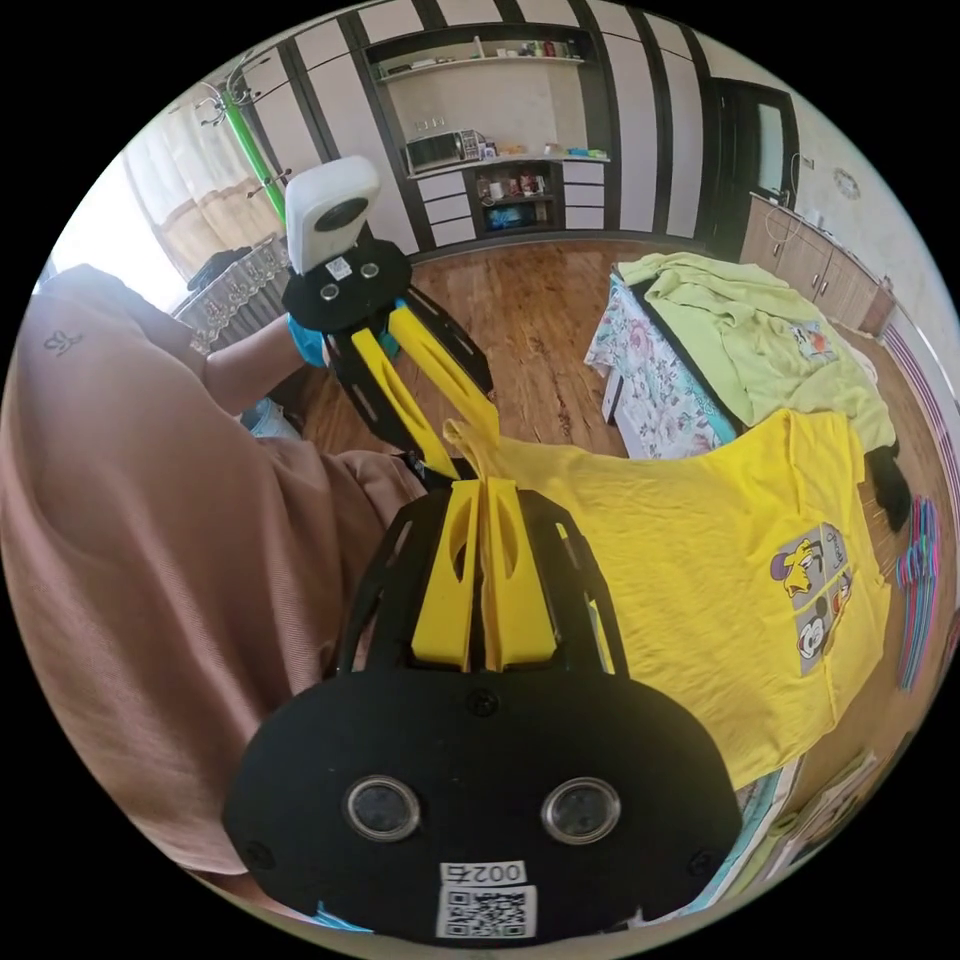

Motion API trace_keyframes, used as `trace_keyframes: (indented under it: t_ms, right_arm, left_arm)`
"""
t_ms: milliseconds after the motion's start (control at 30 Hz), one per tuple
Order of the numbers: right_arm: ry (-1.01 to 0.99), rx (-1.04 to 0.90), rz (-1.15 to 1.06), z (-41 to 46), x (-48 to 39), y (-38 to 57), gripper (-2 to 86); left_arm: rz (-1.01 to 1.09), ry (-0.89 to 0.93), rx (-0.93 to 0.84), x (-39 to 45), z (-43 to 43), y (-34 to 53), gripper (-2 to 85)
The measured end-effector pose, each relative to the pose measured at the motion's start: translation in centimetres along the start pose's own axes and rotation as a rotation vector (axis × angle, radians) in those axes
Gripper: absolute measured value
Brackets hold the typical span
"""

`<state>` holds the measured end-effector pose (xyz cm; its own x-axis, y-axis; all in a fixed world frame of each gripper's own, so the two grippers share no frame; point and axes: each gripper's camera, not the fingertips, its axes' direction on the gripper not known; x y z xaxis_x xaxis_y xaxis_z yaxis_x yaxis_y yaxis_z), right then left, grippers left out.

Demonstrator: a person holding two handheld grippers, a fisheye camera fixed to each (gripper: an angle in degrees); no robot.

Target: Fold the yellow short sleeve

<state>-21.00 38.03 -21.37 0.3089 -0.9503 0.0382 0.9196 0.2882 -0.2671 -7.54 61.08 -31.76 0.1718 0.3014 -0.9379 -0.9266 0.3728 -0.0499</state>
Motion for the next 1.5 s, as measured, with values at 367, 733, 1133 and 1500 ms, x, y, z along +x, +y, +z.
trace_keyframes:
  t_ms: [367,733,1133,1500]
  right_arm:
    - [0.03,-0.038,-0.036,-1.3,-3.7,1.1,4.0]
    - [0.222,-0.231,0.073,-5.2,-6.7,7.0,7.9]
    - [0.433,-0.324,0.374,-11.1,-8.5,16.5,6.3]
    - [0.489,-0.305,0.57,-16.7,-11.1,25.3,6.3]
  left_arm:
    - [-0.009,-0.137,-0.076,0.9,-0.3,0.2,-0.8]
    - [-0.025,-0.203,-0.027,1.1,-2.3,-1.0,-1.0]
    - [-0.035,-0.227,-0.026,1.5,-3.1,-2.3,-1.0]
    - [-0.02,-0.192,-0.153,2.0,-0.4,-1.5,-1.0]
